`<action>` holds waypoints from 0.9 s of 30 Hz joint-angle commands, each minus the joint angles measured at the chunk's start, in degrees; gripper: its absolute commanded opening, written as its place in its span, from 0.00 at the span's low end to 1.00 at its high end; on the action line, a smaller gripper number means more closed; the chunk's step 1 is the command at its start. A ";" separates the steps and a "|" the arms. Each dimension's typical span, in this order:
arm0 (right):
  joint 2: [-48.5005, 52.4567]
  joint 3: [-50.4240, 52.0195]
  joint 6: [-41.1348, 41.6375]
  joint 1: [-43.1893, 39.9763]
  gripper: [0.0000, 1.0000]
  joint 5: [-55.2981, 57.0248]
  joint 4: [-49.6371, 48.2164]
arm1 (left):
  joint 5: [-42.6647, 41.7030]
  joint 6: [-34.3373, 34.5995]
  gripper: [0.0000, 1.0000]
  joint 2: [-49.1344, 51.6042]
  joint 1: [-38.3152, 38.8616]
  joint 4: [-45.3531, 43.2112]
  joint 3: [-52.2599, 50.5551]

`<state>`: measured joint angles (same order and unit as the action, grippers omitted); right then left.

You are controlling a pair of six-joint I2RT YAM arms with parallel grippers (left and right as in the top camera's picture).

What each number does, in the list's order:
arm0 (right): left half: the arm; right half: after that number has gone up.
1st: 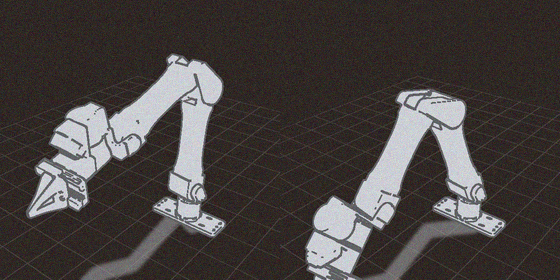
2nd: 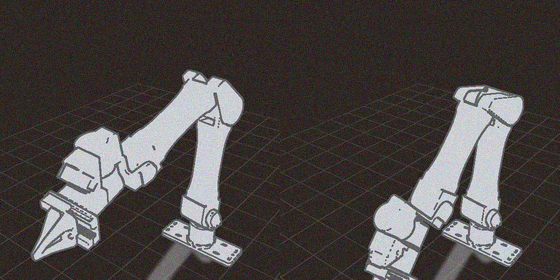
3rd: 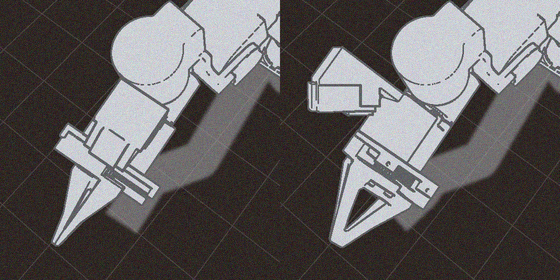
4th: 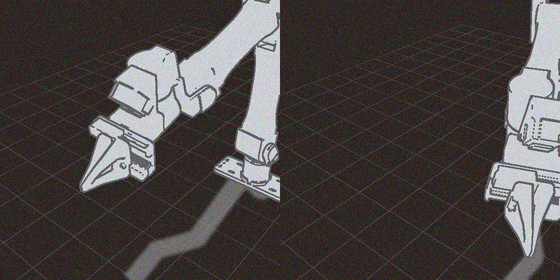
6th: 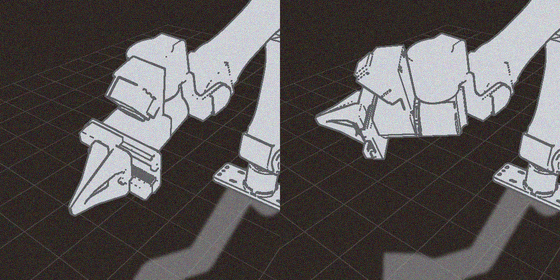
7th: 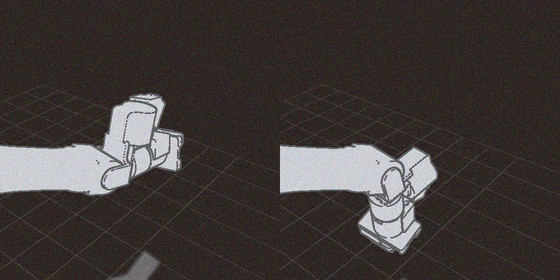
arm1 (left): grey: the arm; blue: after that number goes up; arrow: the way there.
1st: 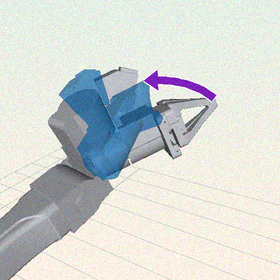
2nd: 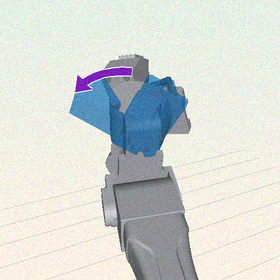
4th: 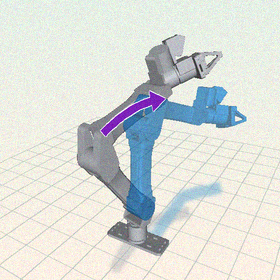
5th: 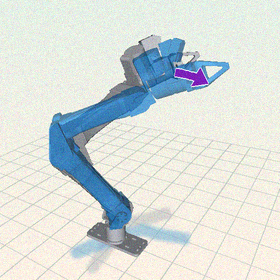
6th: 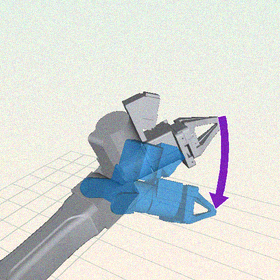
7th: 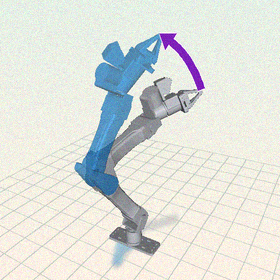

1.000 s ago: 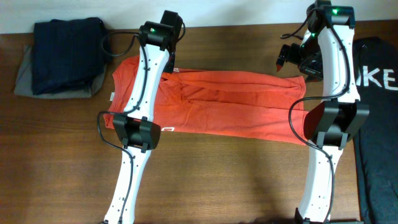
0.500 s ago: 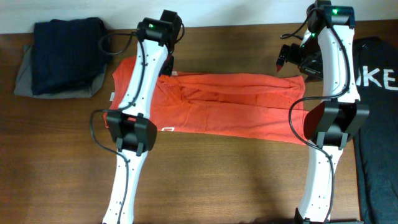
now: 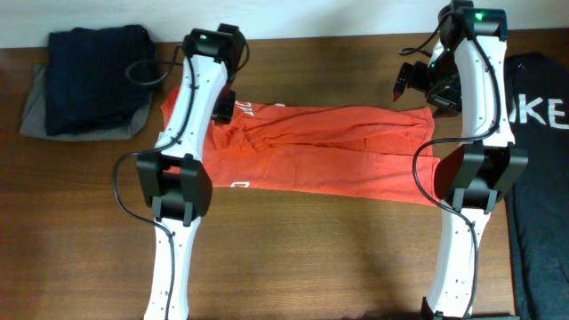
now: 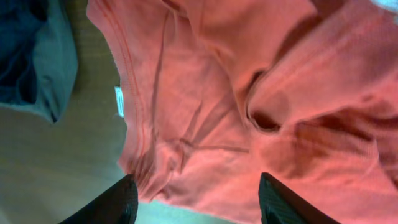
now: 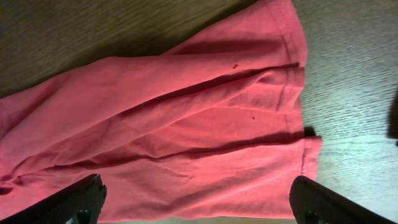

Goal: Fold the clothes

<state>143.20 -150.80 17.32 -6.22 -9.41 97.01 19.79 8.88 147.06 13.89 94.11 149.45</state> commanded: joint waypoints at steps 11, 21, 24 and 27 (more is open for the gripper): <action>-1.36 -0.15 -0.57 0.26 0.99 -1.60 0.33 | -14.47 -5.92 0.66 -0.09 1.88 -12.04 -1.44; -1.36 -0.15 -0.59 0.26 0.99 -1.57 0.33 | -12.61 -7.54 0.65 3.72 1.66 -13.99 -2.21; -1.36 -0.15 -0.59 0.26 0.99 -1.57 0.33 | -11.58 -8.57 0.65 4.31 1.64 -15.17 -2.21; -1.36 -0.15 -0.59 0.26 0.99 -1.57 0.33 | -11.61 -10.73 0.65 4.79 1.62 -16.55 -2.21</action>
<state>143.17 -150.80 17.32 -6.22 -10.26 97.01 7.22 1.43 150.67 15.73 78.28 147.61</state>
